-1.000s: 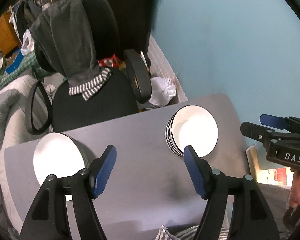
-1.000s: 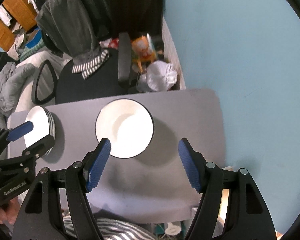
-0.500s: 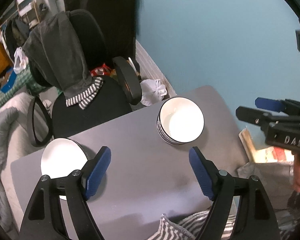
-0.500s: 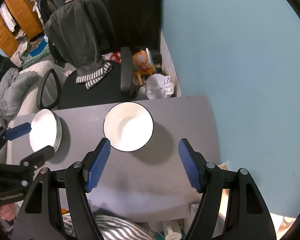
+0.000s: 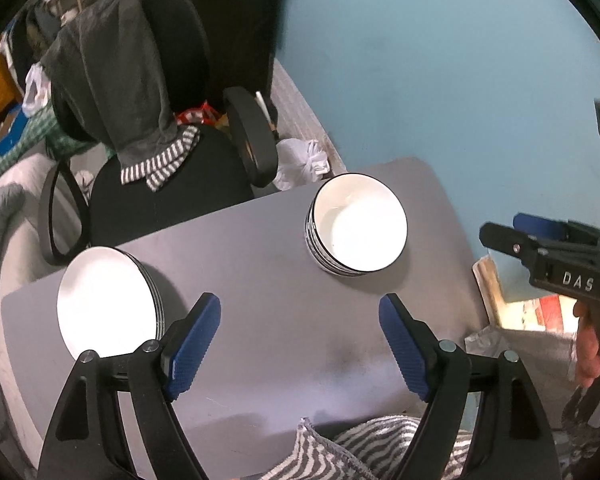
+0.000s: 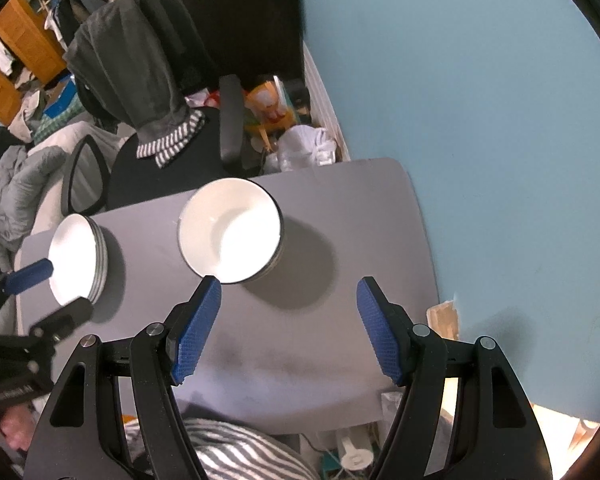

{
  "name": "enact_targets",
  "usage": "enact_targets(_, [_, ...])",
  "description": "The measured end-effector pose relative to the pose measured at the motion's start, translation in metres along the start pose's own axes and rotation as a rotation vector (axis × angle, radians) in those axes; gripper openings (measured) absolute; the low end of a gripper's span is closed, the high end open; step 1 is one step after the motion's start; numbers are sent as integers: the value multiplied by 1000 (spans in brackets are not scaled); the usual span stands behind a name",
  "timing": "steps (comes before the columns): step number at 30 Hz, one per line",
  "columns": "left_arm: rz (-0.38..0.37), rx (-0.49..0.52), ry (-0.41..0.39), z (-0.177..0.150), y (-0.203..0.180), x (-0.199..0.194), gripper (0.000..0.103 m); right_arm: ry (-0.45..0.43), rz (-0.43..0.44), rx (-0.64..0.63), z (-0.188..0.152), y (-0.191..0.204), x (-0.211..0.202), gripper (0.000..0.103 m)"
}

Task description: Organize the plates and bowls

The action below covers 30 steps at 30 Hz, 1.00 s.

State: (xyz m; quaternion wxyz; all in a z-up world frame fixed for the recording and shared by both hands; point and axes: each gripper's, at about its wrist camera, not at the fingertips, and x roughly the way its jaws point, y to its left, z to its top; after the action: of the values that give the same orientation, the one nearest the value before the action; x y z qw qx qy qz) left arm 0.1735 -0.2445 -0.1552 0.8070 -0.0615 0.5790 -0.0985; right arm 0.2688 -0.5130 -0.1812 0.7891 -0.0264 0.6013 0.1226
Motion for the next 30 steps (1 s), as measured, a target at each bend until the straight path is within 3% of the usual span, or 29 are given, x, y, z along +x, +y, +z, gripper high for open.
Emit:
enact_targets(7, [11,-34,48,12,5,25,83,27,9,-6,9,-16,21,69])
enact_targets(16, [-6,-76,133,31,5,70,83,80,103,-25,23,-21,67,69])
enact_targets(30, [14,-121,230,62,0,131,83,186,169,-40,41,-22,123,69])
